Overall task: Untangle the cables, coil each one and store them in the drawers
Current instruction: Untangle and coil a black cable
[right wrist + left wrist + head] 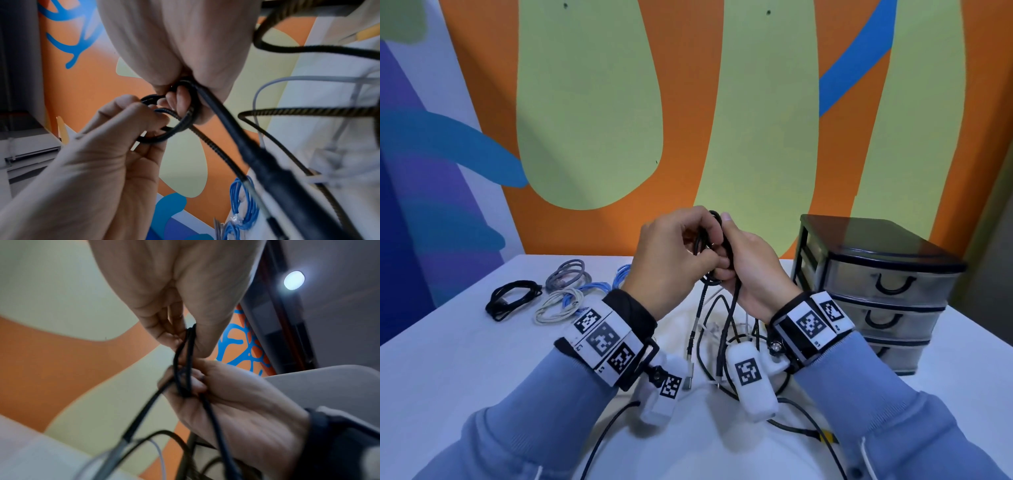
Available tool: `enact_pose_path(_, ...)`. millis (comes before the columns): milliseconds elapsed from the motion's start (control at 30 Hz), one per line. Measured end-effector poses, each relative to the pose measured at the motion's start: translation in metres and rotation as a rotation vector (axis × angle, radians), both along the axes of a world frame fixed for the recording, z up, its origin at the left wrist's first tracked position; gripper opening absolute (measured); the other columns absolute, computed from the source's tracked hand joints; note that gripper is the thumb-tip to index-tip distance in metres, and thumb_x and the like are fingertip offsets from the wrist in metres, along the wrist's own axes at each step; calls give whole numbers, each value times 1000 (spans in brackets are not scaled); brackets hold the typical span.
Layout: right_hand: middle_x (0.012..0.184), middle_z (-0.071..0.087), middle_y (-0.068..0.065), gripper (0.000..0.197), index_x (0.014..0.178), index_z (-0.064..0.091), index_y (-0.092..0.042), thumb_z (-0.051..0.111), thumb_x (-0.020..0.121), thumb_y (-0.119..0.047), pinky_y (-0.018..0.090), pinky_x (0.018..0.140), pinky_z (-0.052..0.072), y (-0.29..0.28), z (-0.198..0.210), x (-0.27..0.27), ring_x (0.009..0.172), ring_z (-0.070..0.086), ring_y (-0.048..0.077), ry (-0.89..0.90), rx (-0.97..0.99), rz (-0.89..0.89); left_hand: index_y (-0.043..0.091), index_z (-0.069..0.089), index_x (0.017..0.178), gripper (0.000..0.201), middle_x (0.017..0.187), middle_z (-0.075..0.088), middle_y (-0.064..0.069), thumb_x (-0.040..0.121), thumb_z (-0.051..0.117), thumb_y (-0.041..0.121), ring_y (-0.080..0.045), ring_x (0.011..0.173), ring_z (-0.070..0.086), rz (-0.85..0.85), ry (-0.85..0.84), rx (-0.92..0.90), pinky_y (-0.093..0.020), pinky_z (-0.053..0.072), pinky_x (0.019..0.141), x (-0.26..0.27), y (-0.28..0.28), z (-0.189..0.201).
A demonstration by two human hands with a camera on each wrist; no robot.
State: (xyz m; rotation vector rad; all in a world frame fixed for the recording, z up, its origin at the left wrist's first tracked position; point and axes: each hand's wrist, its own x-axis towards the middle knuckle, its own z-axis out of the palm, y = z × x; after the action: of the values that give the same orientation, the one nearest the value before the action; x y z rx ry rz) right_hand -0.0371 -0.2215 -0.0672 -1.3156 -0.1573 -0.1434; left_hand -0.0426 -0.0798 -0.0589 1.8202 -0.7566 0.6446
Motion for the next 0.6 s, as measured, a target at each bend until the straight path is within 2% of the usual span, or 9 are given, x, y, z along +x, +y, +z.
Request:
enact_pose_path(133, 61, 34, -7, 40, 78, 45, -20, 44, 111, -43, 21, 48, 20, -1, 4, -1, 51, 26, 10, -7, 1, -8, 29, 82, 92, 30, 84, 69, 7, 80, 76, 3, -20, 75, 63, 128, -177, 150, -45, 54, 72, 12, 6, -3)
enact_pose_path(200, 61, 36, -6, 41, 76, 42, -20, 45, 111, -43, 18, 45, 21, -3, 6, 0, 49, 28, 9, -21, 58, -19, 35, 82, 93, 25, 92, 68, 8, 85, 82, 11, -19, 83, 65, 140, -211, 105, -44, 56, 75, 11, 6, -2)
enact_pose_path(267, 64, 32, -5, 41, 76, 41, -21, 46, 110, -43, 18, 44, 21, -5, 6, 3, 50, 28, 9, -29, 94, -36, 39, 81, 96, 18, 98, 61, 6, 88, 85, 22, -16, 87, 61, 146, -185, -56, -35, 55, 76, 8, 5, 2)
enact_pose_path(333, 68, 25, -4, 42, 76, 39, -22, 48, 109, -45, 21, 46, 17, -7, 4, 7, 55, 23, 11, -23, 122, -33, 31, 82, 95, 6, 86, 58, 10, 91, 84, 27, -10, 76, 54, 137, -81, -211, -25, 47, 70, 6, 7, 10)
enact_pose_path(400, 70, 20, -3, 43, 74, 39, -22, 50, 108, -47, 23, 47, 14, -10, 3, 8, 58, 19, 12, -8, 183, -12, 15, 82, 97, 7, 70, 60, 12, 94, 80, 20, -8, 65, 51, 36, 105, -333, -23, 46, 64, 6, 10, 16)
enact_pose_path(433, 71, 20, -3, 44, 74, 40, -22, 50, 108, -48, 23, 49, 13, -11, 4, 8, 59, 18, 12, 0, 222, 12, 8, 80, 99, 9, 69, 63, 7, 95, 78, 17, -10, 62, 53, -17, 199, -398, -24, 49, 61, 6, 11, 17)
enact_pose_path(500, 73, 18, -3, 46, 73, 41, -21, 52, 105, -51, 24, 51, 12, -12, 6, 7, 60, 17, 12, 7, 276, 62, 2, 78, 104, 13, 79, 68, -6, 97, 75, 13, -14, 62, 60, -113, 367, -526, -24, 54, 61, 4, 14, 20)
enact_pose_path(600, 80, 13, 1, 43, 74, 40, -21, 54, 107, -44, 22, 47, 13, -12, 8, 6, 63, 12, 14, -44, 256, 30, 4, 73, 108, 12, 84, 73, -9, 102, 66, 11, -16, 69, 70, -347, 570, -698, -24, 61, 68, -1, 17, 26)
